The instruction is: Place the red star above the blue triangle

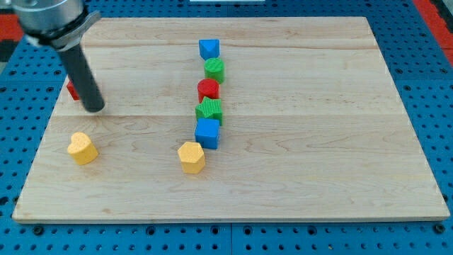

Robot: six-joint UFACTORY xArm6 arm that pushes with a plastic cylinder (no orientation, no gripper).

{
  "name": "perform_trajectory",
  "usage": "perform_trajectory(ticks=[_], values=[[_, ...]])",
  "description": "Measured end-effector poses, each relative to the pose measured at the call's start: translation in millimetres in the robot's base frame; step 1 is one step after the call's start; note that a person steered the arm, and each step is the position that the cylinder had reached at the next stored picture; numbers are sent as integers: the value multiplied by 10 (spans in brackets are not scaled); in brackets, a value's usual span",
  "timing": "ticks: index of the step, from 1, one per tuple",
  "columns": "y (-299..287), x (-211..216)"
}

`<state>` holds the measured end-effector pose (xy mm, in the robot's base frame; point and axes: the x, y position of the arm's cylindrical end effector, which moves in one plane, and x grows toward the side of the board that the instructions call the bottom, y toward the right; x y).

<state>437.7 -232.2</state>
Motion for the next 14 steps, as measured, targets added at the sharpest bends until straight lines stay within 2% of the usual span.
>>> perform_trajectory(ticks=[1, 2, 5, 7, 8, 9, 10, 12, 14], values=[[-638, -84], [-560, -346], [803, -1056], [903, -746], [1232, -733], [1407, -1148], [1227, -1294], [821, -946], [689, -1349]])
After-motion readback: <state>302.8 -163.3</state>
